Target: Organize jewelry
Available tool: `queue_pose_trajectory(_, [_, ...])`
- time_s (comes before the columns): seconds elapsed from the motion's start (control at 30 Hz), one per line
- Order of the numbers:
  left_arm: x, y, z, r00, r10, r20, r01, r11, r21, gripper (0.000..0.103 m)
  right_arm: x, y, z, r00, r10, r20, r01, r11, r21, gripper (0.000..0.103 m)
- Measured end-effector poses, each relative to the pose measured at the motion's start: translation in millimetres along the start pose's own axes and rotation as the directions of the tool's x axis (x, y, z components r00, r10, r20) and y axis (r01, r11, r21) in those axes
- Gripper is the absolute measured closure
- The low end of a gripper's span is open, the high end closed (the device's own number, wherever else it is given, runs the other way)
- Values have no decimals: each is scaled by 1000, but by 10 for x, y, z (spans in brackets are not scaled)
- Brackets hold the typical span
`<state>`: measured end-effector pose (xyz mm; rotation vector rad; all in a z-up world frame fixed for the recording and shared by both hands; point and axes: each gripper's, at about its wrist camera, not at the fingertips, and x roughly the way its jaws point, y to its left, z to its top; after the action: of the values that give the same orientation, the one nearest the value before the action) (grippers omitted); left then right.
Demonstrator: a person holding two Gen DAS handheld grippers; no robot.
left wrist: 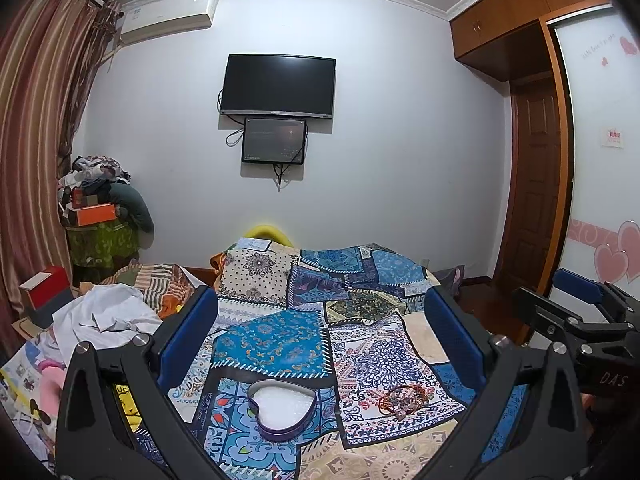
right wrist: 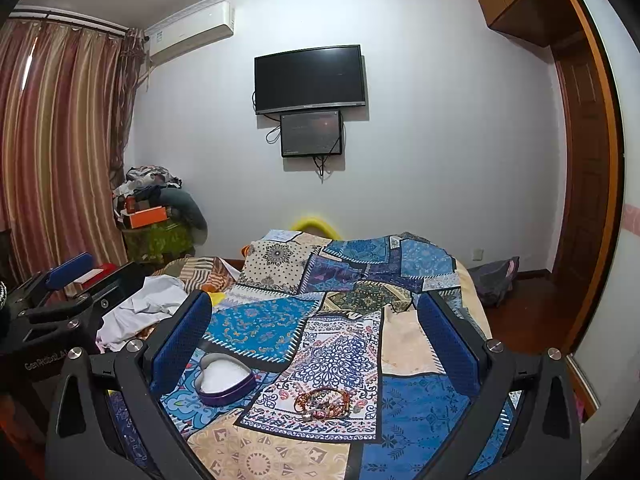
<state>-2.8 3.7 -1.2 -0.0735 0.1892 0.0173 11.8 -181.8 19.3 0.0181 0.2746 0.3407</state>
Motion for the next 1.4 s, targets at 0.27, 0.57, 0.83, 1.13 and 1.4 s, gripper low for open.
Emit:
queue_pose_trajectory(0.27, [13,15,-8,1000,5,-5,-5,1000,-1,0,17,13,7,1000,4,-1,-4,1000,-1,1])
queue_pose_trajectory(0.57, [95,23,-39,1000,8,-17,-8,1000,2,0,89,-71,-35,1000,2,-12,-2,1000,4,1])
queue_pose_trajectory(0.83, [453,-34,-156,993,-15,-118,16,1000,6,0,324,-292,-199,996,-42,-76,44,999,25,1])
queue_pose_trajectory(1.13, [1073,-236,-541,952,-47,-302,58,998,29,1,664,-691,-493,972,-110,-209,122,992,44,1])
queue_pose_trajectory(1.4, [1432,-387,-926,889,-127,-439,156,987,30,26,898,-864,-773,944,-61,-325,85,995,59,31])
